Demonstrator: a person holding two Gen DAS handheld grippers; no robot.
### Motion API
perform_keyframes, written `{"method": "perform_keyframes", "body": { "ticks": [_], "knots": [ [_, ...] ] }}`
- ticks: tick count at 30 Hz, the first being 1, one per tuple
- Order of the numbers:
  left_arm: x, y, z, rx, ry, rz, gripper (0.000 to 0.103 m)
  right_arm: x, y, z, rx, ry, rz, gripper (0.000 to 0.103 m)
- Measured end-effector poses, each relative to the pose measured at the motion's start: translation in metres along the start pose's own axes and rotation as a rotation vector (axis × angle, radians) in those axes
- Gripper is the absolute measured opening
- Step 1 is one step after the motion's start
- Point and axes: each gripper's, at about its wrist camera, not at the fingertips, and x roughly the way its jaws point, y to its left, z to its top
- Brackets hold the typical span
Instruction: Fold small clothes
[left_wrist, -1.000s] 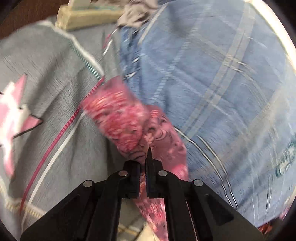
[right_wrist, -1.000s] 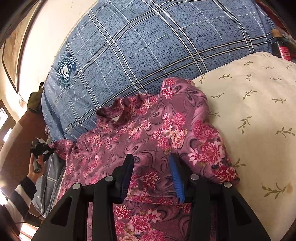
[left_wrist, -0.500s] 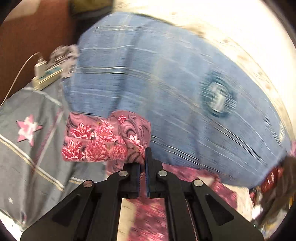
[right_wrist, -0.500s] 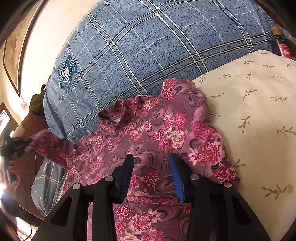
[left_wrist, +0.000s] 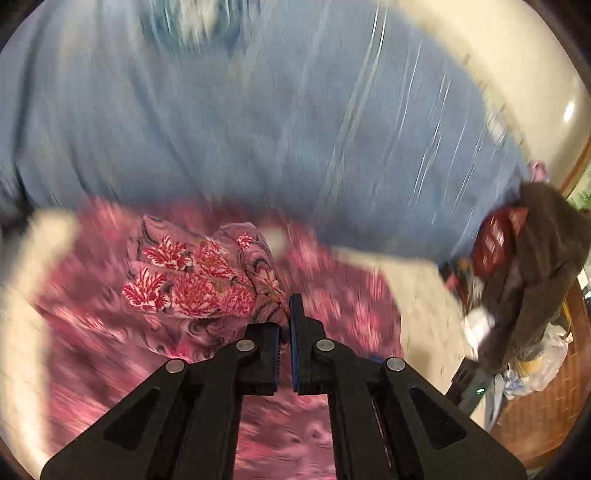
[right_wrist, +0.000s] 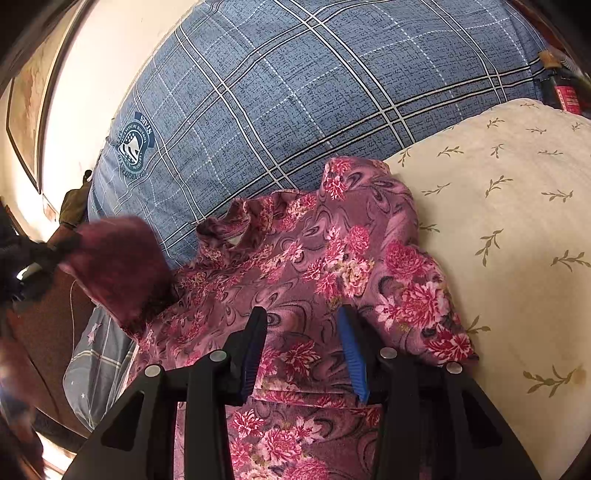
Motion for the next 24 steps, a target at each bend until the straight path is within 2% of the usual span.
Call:
{"method": "perform_keyframes", "body": {
  "ticks": [3,4,5,7,9,12,15,17,18,20,21,22,24],
  "knots": [
    [0.047,-0.002,-0.022,-0.039,0.14,0.032,0.003,-0.001,-0.002,-0.001,0.009,-0.004,0.009,0.041],
    [0.053,-0.002,-0.027,-0.041,0.175,0.034,0.008,-0.001,-0.002,0.0,0.01,-0.004,0.011,0.041],
    [0.055,-0.003,-0.031,-0.042,0.202,0.029,0.015,-0.001,-0.002,-0.001,0.011,-0.005,0.014,0.041],
    [0.047,0.002,-0.037,-0.049,0.228,-0.025,0.043,-0.001,-0.003,0.0,0.013,-0.006,0.016,0.041],
    [0.018,0.013,-0.044,-0.073,0.167,-0.081,0.051,-0.001,-0.003,0.0,0.016,-0.006,0.019,0.041],
    [-0.026,0.043,-0.048,-0.114,0.058,-0.11,0.064,0.0,-0.003,0.0,0.014,-0.002,0.017,0.042],
    [-0.056,0.088,-0.046,-0.184,-0.022,-0.047,0.065,0.0,-0.003,0.001,0.022,0.012,0.009,0.042],
    [-0.065,0.121,-0.046,-0.242,-0.038,0.0,0.065,0.002,0.004,0.006,0.027,0.057,-0.038,0.042],
    [-0.066,0.134,-0.046,-0.267,-0.041,0.012,0.065,0.002,0.01,0.008,0.022,0.071,-0.053,0.046],
    [-0.063,0.16,-0.047,-0.326,-0.031,0.017,0.065,-0.002,0.036,0.011,-0.025,0.075,0.006,0.052],
    [-0.06,0.17,-0.047,-0.357,-0.025,0.004,0.065,-0.003,0.05,0.01,-0.054,0.078,0.032,0.062],
    [-0.057,0.179,-0.048,-0.387,-0.019,-0.017,0.065,-0.001,0.072,0.008,-0.101,0.09,0.056,0.076],
    [-0.047,0.192,-0.048,-0.446,-0.009,-0.064,0.065,0.007,0.102,0.0,-0.185,0.112,0.035,0.086]
  ]
}}
